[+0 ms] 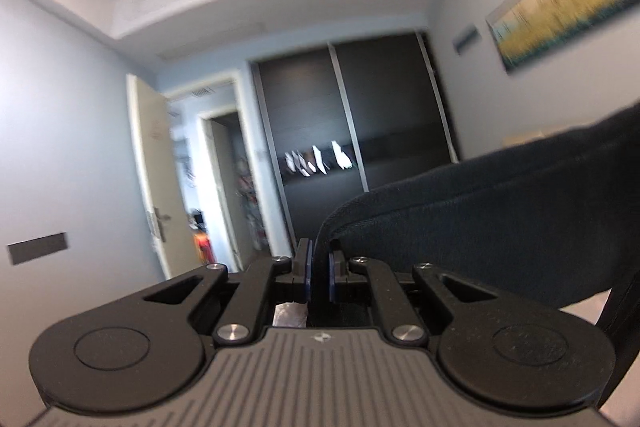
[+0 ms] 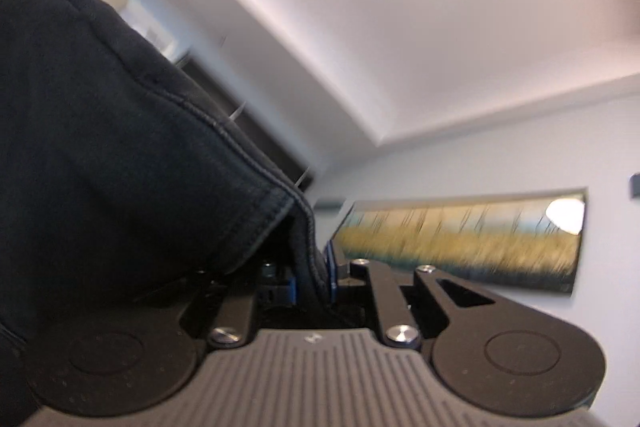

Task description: Fold clothes

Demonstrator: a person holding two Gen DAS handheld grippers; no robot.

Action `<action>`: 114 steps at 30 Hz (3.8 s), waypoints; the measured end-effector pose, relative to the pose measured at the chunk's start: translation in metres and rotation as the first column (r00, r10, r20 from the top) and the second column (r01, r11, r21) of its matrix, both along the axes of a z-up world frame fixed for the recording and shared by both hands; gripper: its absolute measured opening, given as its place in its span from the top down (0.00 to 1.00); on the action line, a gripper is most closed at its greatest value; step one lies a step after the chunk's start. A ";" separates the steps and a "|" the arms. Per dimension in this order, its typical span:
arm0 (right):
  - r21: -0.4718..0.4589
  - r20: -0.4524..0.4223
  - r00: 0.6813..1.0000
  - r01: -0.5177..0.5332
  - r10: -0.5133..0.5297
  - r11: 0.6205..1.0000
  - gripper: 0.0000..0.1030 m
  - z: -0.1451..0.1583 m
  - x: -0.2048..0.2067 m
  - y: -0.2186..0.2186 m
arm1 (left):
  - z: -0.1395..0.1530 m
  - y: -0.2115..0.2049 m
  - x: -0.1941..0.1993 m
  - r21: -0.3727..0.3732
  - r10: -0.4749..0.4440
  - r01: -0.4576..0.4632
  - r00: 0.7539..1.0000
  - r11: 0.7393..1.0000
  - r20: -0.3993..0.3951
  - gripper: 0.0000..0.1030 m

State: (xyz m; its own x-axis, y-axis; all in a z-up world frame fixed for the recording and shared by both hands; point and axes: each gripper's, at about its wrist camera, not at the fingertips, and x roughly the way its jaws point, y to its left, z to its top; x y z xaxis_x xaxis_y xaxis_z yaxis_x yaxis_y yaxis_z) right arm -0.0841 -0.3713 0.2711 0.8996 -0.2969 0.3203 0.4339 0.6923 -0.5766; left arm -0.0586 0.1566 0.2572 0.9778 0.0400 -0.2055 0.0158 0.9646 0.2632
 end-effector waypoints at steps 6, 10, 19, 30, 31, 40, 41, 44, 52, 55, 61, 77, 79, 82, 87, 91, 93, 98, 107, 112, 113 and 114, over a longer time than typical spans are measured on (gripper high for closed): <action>0.047 -0.315 0.947 0.073 -0.055 0.996 0.85 -0.106 0.053 -0.036 | -0.051 -0.033 0.061 0.042 -0.080 0.088 0.984 0.995 -0.158 0.94; 0.082 -0.472 0.877 0.152 -0.096 0.985 0.85 -0.188 0.125 -0.053 | -0.108 -0.062 0.129 0.079 -0.119 0.146 0.953 0.986 -0.279 0.94; 0.077 -0.670 0.732 0.232 -0.122 0.970 0.84 -0.276 0.304 -0.084 | -0.213 -0.111 0.303 0.167 -0.044 0.134 0.889 0.977 -0.455 0.94; -0.026 -0.823 0.553 0.194 -0.131 0.981 0.80 -0.410 0.467 -0.032 | -0.346 -0.104 0.420 0.230 0.064 0.106 0.776 0.968 -0.628 0.89; -0.020 -0.830 0.544 0.195 -0.125 0.981 0.79 -0.416 0.473 -0.031 | -0.350 -0.103 0.420 0.216 0.050 0.114 0.774 0.970 -0.631 0.86; 0.011 -0.824 0.560 0.167 -0.086 0.986 0.41 -0.379 0.452 -0.026 | -0.294 -0.080 0.393 -0.006 -0.140 0.171 0.788 0.985 -0.599 0.55; 0.028 -0.812 0.579 0.166 -0.074 0.986 0.33 -0.368 0.426 -0.020 | -0.281 -0.075 0.383 -0.041 -0.174 0.186 0.788 0.982 -0.590 0.53; 0.118 -0.806 0.592 0.138 0.014 0.983 0.23 -0.348 0.386 -0.006 | -0.243 -0.054 0.347 -0.076 -0.230 0.225 0.809 0.971 -0.541 0.47; 0.350 -0.750 0.615 0.057 0.243 0.935 0.20 -0.294 0.279 0.030 | -0.197 0.036 0.248 -0.047 -0.175 0.179 0.818 0.983 -0.548 0.34; 0.432 -0.715 0.619 0.026 0.325 0.902 0.20 -0.273 0.239 0.044 | -0.205 0.072 0.215 -0.073 -0.168 0.154 0.807 0.985 -0.566 0.34; 0.523 -0.669 0.635 0.032 0.387 0.852 0.20 -0.255 0.175 0.066 | -0.246 0.096 0.177 -0.107 -0.189 0.155 0.780 0.982 -0.597 0.28; 0.622 -0.643 0.654 0.141 0.400 0.770 0.20 -0.270 0.178 0.080 | -0.312 0.063 0.191 0.105 -0.086 0.197 0.767 0.975 -0.636 0.61; 0.612 -0.646 0.655 0.136 0.393 0.779 0.20 -0.271 0.177 0.081 | -0.308 0.065 0.192 0.099 -0.078 0.181 0.768 0.979 -0.635 0.78; 0.615 -0.643 0.654 0.132 0.397 0.778 0.20 -0.272 0.173 0.083 | -0.296 0.067 0.191 0.117 -0.035 0.137 0.784 0.984 -0.620 0.84; 0.618 -0.629 0.661 0.107 0.408 0.779 0.20 -0.268 0.171 0.087 | -0.260 0.083 0.191 0.139 0.055 0.029 0.826 0.990 -0.561 0.86; 0.620 -0.623 0.663 0.096 0.415 0.778 0.20 -0.267 0.170 0.087 | -0.209 0.109 0.196 0.147 0.150 -0.089 0.861 0.985 -0.486 0.86; 0.623 -0.621 0.664 0.095 0.417 0.777 0.20 -0.266 0.167 0.086 | -0.181 0.125 0.197 0.155 0.219 -0.168 0.875 0.974 -0.432 0.86; 0.628 -0.616 0.668 0.095 0.418 0.773 0.20 -0.265 0.171 0.082 | -0.098 0.183 0.187 0.157 0.463 -0.437 0.855 0.886 -0.233 0.87; 0.615 -0.637 0.639 0.085 0.431 0.784 0.20 -0.270 0.177 0.088 | -0.020 0.266 0.151 0.131 0.685 -0.673 0.700 0.728 -0.202 0.73; 0.605 -0.651 0.640 0.112 0.409 0.788 0.20 -0.271 0.178 0.079 | -0.040 0.251 0.118 0.088 0.664 -0.658 0.737 0.748 -0.129 0.43; 0.599 -0.656 0.643 0.124 0.396 0.791 0.20 -0.271 0.178 0.076 | -0.045 0.246 0.112 0.079 0.647 -0.643 0.752 0.762 -0.129 0.43; 0.588 -0.661 0.648 0.137 0.377 0.797 0.20 -0.270 0.178 0.071 | -0.051 0.237 0.104 0.074 0.630 -0.626 0.767 0.777 -0.121 0.43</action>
